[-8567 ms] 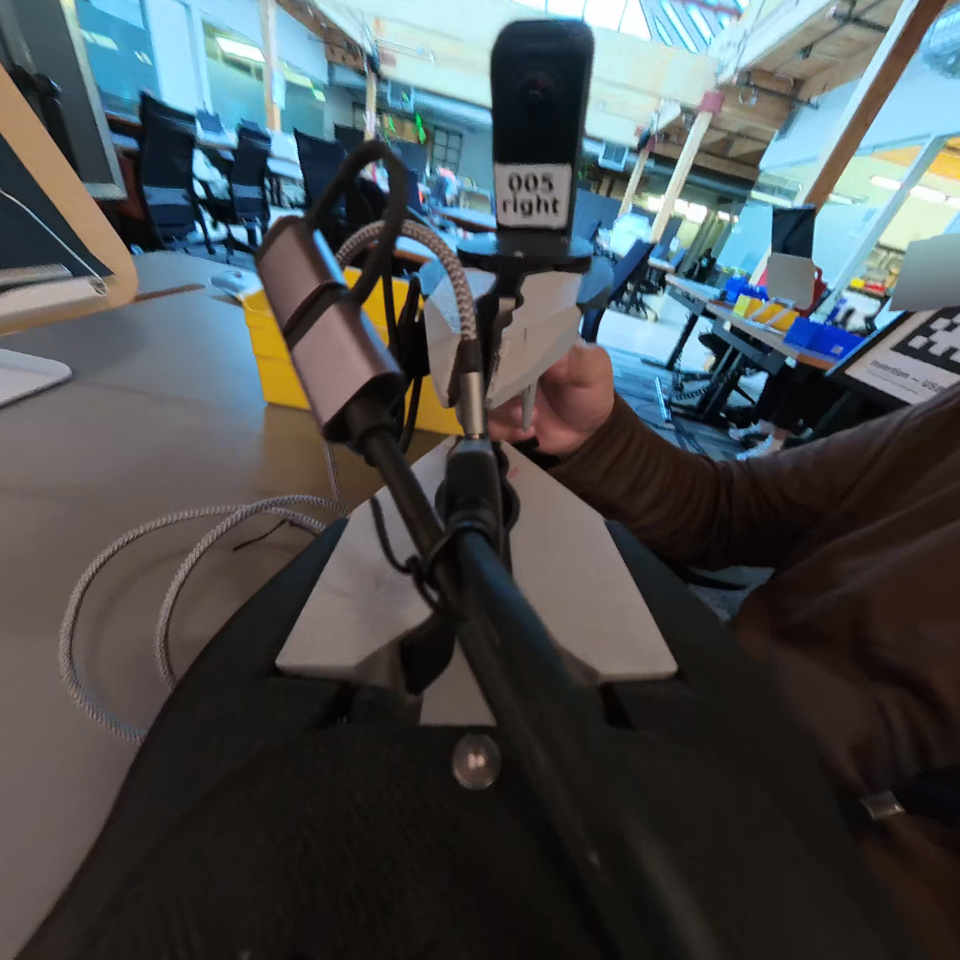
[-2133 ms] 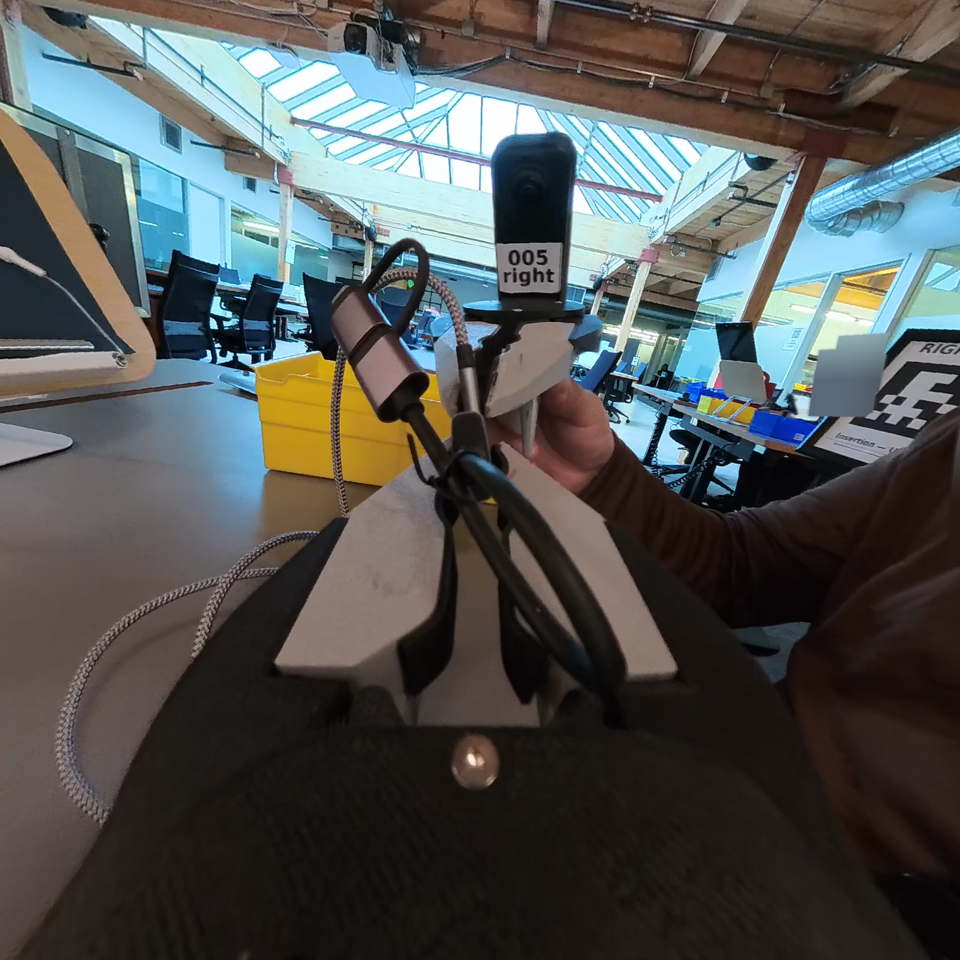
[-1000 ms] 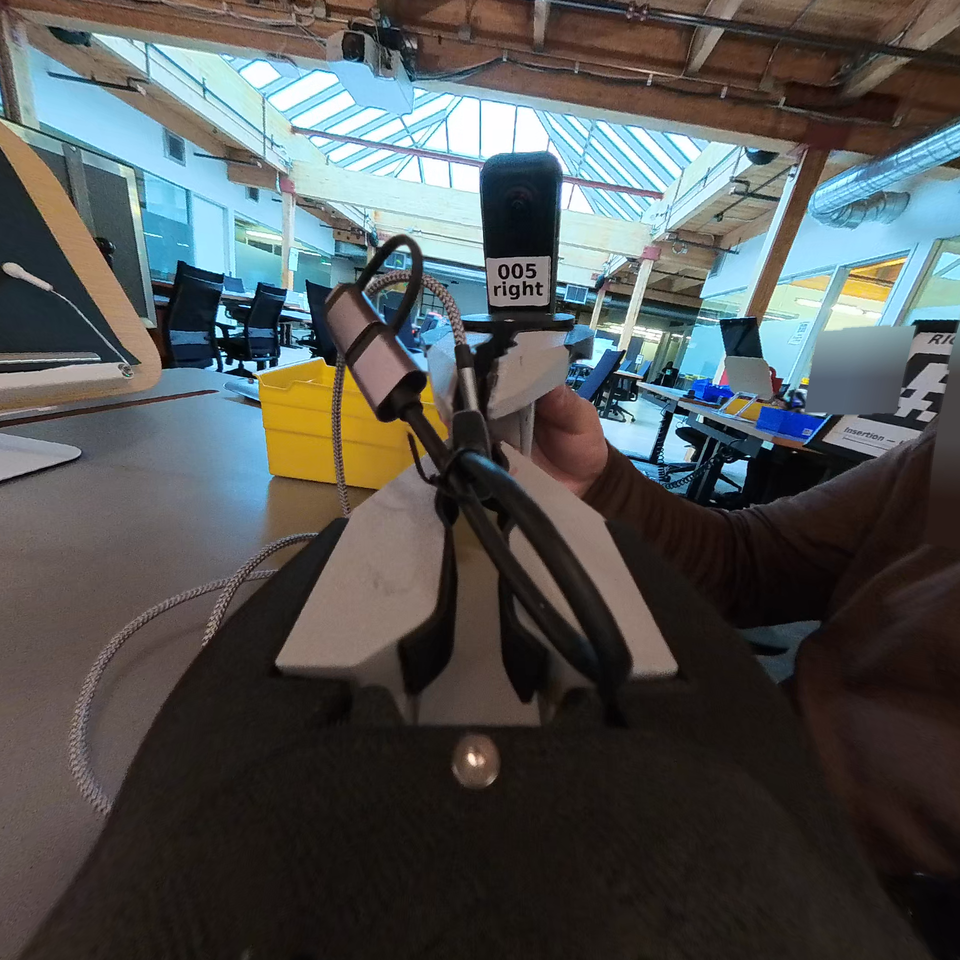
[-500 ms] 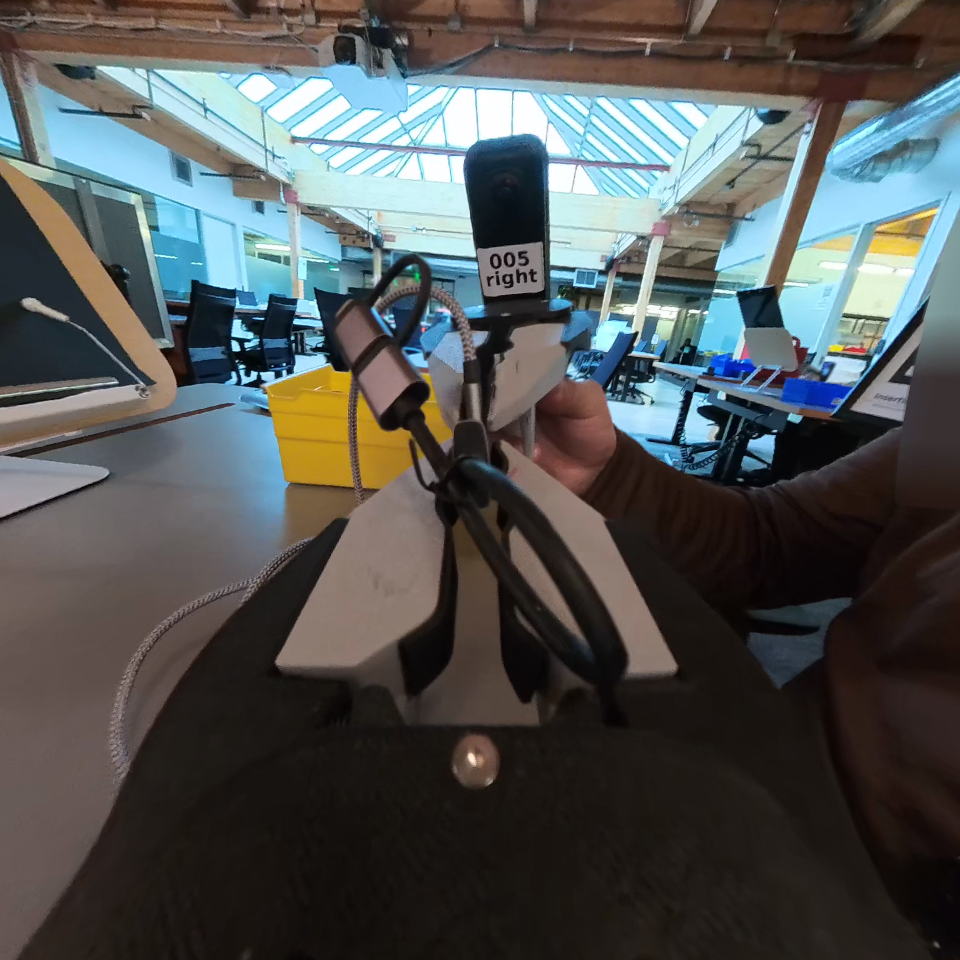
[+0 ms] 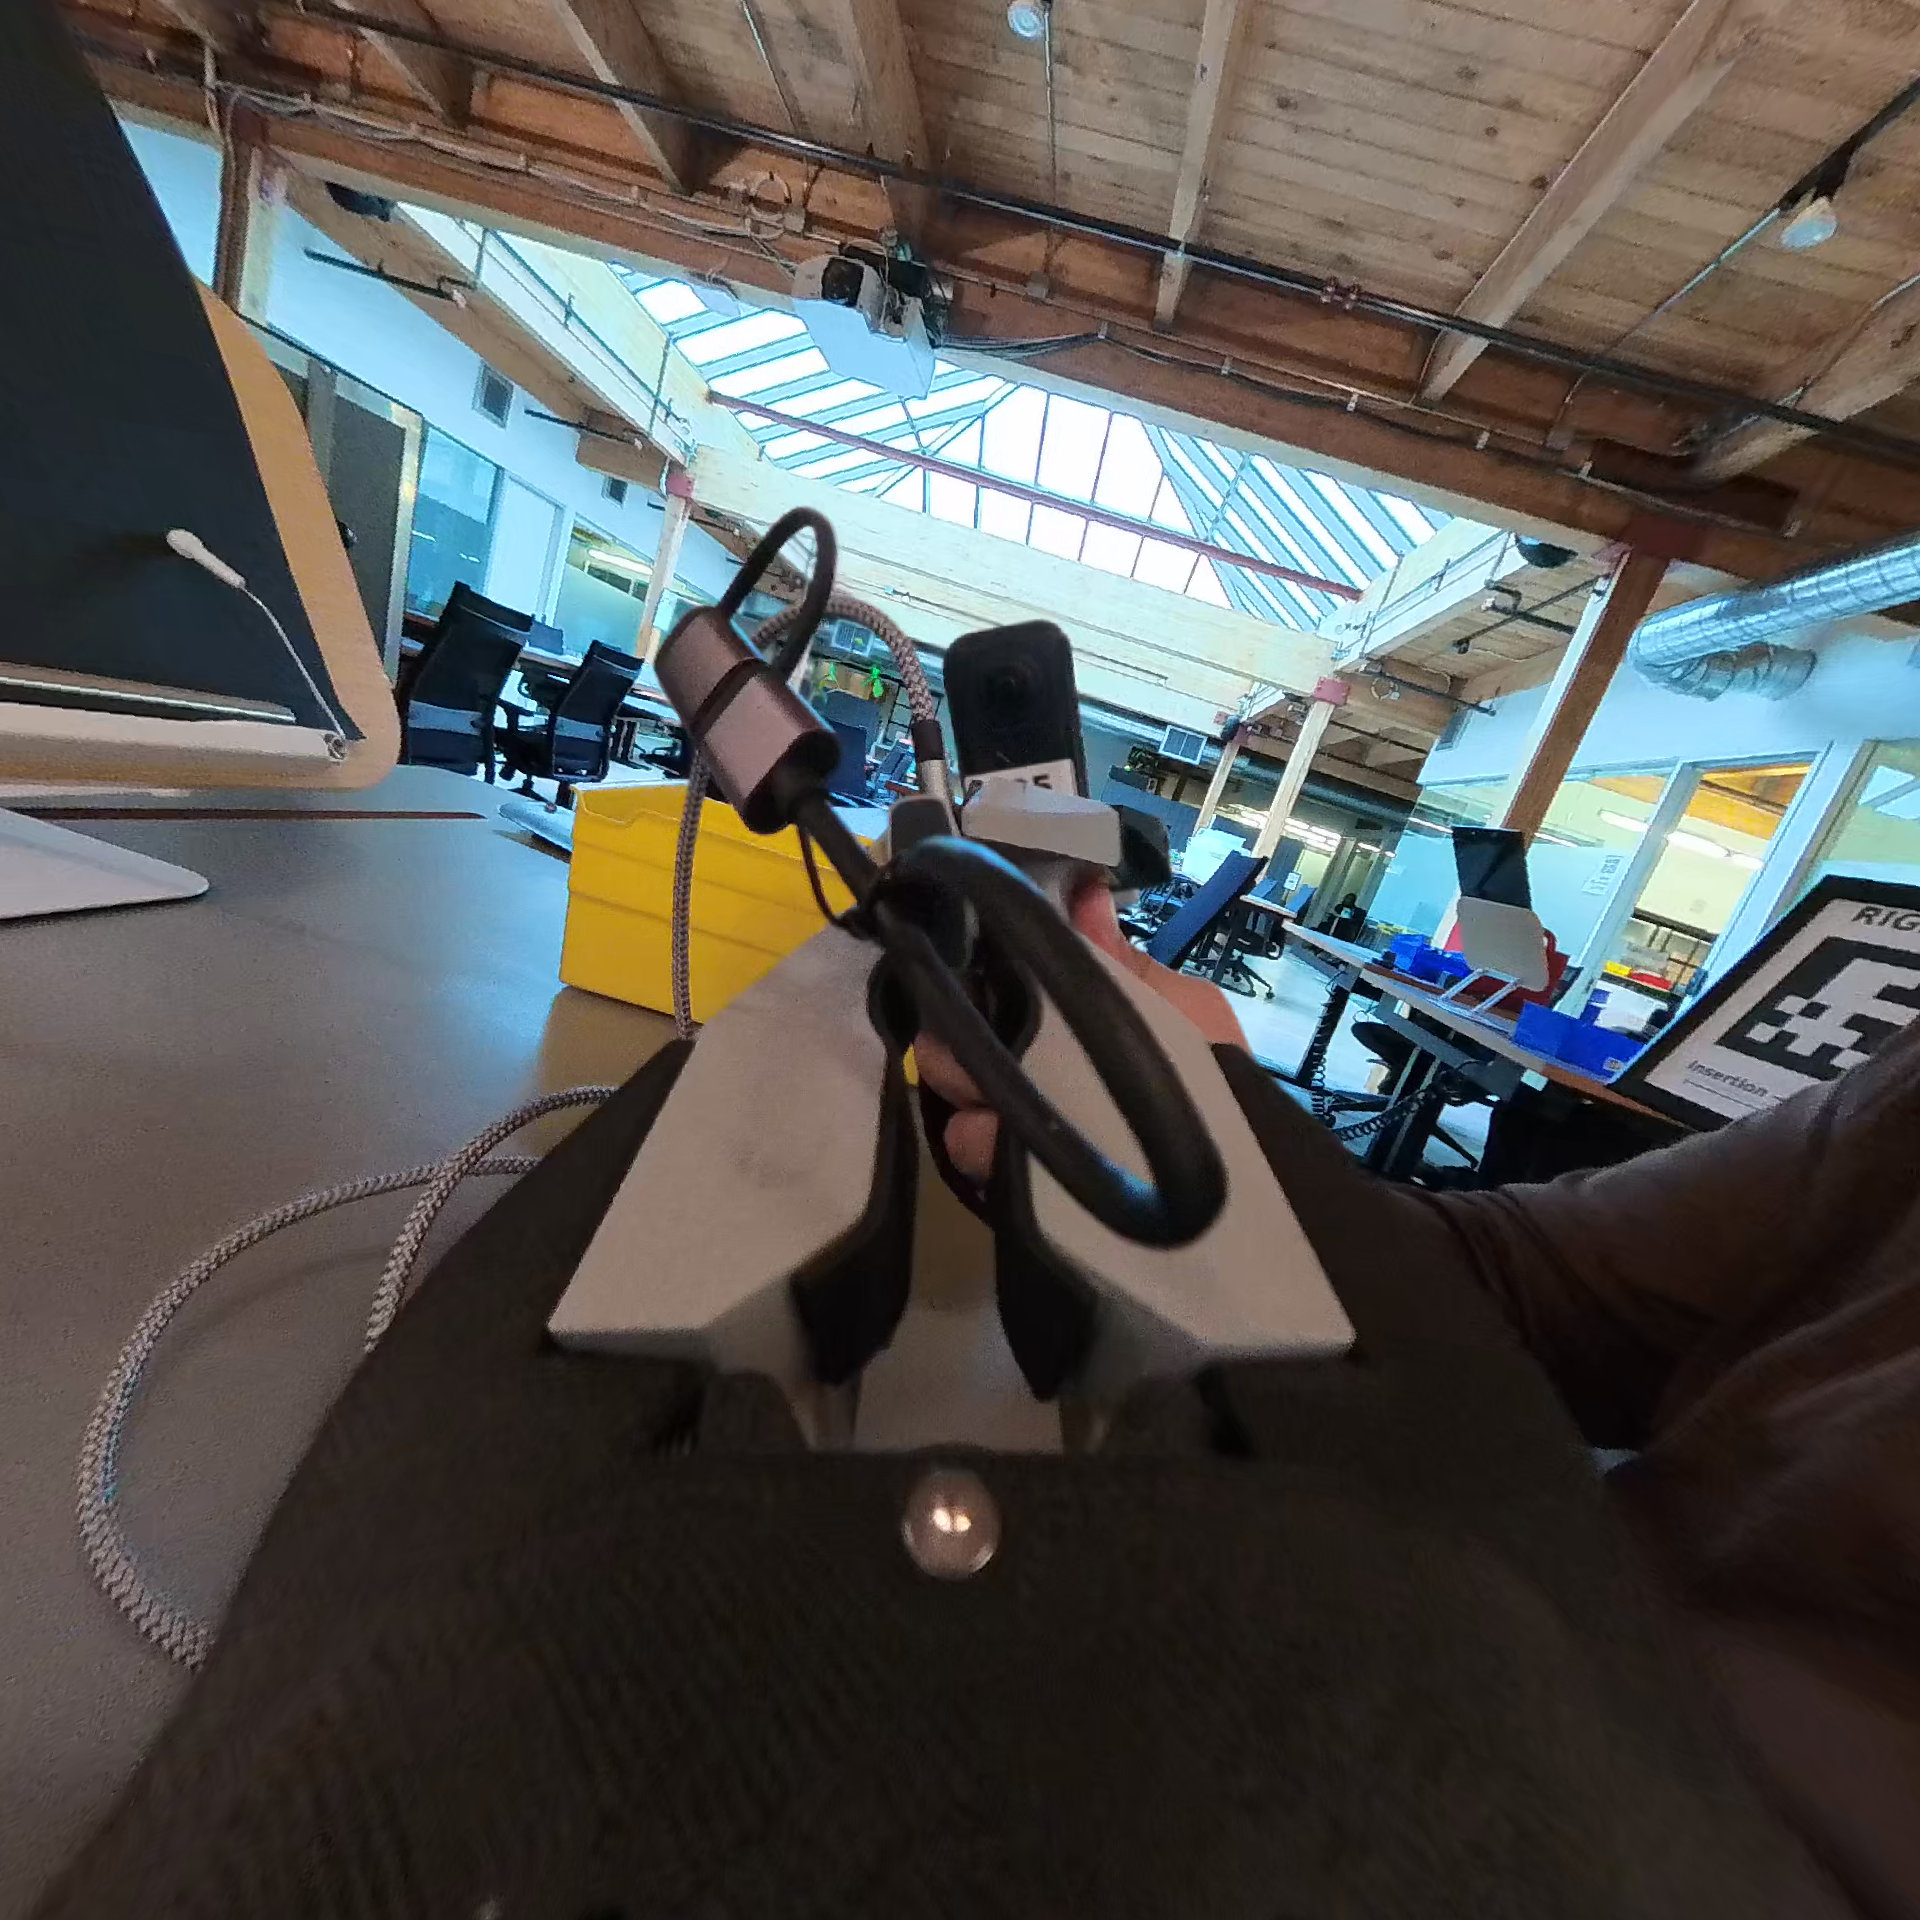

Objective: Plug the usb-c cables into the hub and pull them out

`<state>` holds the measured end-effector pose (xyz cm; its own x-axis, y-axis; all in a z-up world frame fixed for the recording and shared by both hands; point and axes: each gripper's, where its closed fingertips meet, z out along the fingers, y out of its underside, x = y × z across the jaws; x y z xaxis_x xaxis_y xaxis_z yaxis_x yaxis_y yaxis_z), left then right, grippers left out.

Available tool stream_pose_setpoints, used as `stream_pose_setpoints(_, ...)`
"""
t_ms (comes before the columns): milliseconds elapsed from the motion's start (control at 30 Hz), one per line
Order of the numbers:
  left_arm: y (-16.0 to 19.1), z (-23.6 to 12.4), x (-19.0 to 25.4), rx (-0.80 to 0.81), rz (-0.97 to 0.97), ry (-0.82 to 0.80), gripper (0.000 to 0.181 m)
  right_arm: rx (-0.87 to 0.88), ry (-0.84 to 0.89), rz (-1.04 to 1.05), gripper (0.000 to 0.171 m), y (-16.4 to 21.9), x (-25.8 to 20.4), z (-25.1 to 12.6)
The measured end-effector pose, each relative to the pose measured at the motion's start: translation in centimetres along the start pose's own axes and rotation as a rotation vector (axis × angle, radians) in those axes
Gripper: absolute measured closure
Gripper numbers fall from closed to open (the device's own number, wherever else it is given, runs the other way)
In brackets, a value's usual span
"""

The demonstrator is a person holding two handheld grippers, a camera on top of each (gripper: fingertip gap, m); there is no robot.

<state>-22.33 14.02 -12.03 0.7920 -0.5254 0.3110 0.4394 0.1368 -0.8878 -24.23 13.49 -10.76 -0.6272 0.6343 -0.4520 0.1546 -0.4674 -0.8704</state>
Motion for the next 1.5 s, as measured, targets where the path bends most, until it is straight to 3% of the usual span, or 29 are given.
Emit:
stream_pose_setpoints(67,1.6,0.4,0.5,-0.079,0.054,-0.013,0.176,0.237,0.060,0.048,0.170,-4.3,1.3,-2.4)
stream_pose_setpoints(133,3.3,1.2,2.0,-0.145,0.152,-0.015,0.173,0.274,-0.062,0.047,0.169,-7.7,0.2,-4.1)
stream_pose_setpoints(367,3.4,1.7,1.1,-0.169,0.283,-0.096,0.173,-0.039,0.011,-0.237,0.169,-5.7,-4.2,-2.7)
stream_pose_setpoints(567,1.5,-0.3,-2.1,-0.149,0.265,-0.194,0.174,-0.194,0.147,-0.396,0.169,-6.7,-5.7,-4.7)
stream_pose_setpoints(700,0.9,-1.2,-2.9,-0.117,0.244,-0.248,0.174,-0.282,0.239,-0.459,0.168,-9.5,-5.4,-5.8)
stream_pose_setpoints(867,1.6,-0.8,-2.4,-0.159,0.275,-0.226,0.174,-0.378,0.262,-0.507,0.168,-15.2,-9.0,-6.8)
stream_pose_setpoints(1100,1.8,-0.7,-2.2,-0.166,0.293,-0.219,0.174,-0.458,0.547,-0.638,0.168,-21.1,-10.4,-12.8)
stream_pose_setpoints(1233,1.7,-0.7,-2.3,-0.161,0.285,-0.224,0.174,-0.477,0.614,-0.599,0.168,-21.9,-8.7,-16.7)
stream_pose_setpoints(1500,1.8,-0.6,-2.3,-0.167,0.291,-0.222,0.174,-0.539,0.689,-0.395,0.168,-19.0,-3.0,-22.7)
